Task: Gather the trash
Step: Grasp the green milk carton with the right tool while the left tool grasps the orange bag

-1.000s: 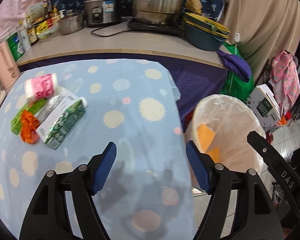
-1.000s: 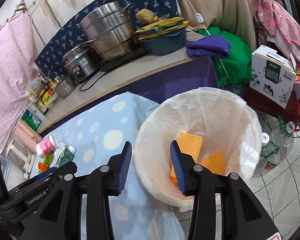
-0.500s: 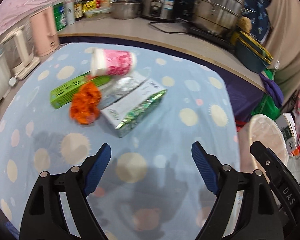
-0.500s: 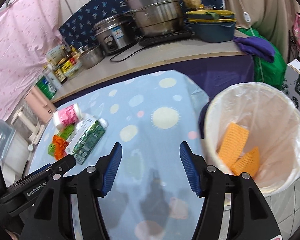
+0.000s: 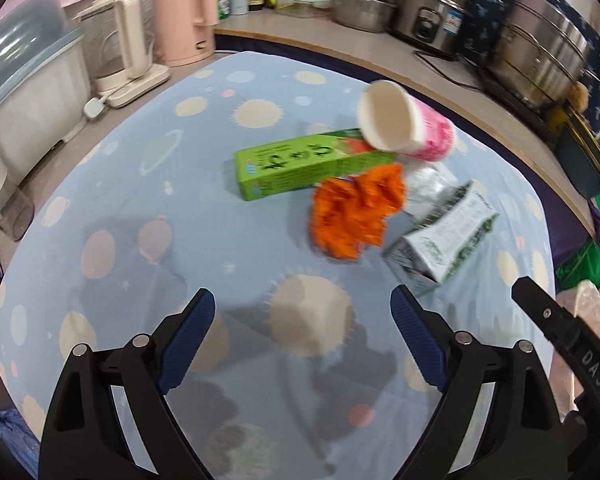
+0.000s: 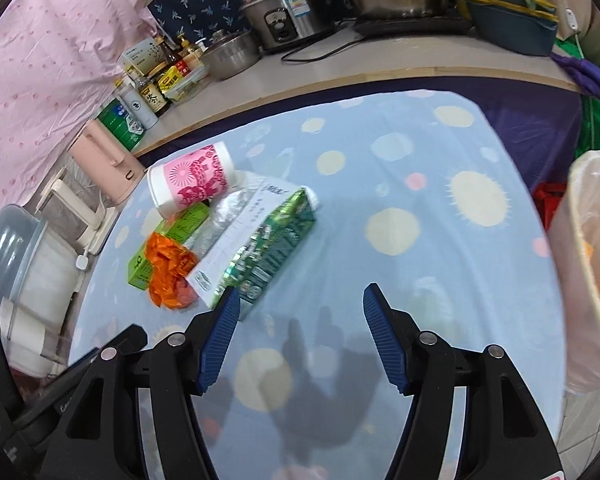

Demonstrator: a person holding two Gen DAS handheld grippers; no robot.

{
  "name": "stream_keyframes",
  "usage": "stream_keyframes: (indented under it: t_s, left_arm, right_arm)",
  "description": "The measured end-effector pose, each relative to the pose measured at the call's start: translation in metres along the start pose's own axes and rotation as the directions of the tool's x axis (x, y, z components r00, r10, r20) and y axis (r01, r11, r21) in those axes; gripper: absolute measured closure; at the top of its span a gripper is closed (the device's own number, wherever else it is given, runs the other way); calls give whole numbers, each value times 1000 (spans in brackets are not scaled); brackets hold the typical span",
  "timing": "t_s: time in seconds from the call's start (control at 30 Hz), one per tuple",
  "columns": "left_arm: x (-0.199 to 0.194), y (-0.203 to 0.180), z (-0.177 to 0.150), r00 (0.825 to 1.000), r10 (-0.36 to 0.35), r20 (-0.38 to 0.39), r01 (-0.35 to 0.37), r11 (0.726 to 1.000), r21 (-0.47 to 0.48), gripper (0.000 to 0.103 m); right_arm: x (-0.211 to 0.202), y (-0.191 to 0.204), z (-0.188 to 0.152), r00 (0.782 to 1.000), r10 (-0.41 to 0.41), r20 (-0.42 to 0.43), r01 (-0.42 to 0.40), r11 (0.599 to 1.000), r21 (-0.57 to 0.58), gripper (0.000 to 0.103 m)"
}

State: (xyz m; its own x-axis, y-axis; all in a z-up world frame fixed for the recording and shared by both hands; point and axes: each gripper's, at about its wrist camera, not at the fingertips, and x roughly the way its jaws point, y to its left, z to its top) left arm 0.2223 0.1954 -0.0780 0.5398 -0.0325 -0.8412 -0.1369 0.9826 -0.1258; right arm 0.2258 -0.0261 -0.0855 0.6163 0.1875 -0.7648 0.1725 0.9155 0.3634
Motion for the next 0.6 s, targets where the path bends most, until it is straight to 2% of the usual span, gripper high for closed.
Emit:
stream_keyframes:
  t_s: [0.23, 0.33, 0.6]
  left_arm:
    - [13, 30, 13, 1000, 29, -6, -29, 998, -49, 18]
    - [18, 37, 19, 999, 38, -3, -38, 998, -57, 18]
    - [31, 50, 29, 999, 34, -7, -34, 997, -73, 18]
  right_arm:
    - [39, 29, 14, 999, -25, -28, 27, 998, 57, 41]
    - [53, 38, 19, 998, -53, -35, 56, 994, 92, 36]
    - [85, 53, 25, 988, -144, -63, 151, 981, 126, 35]
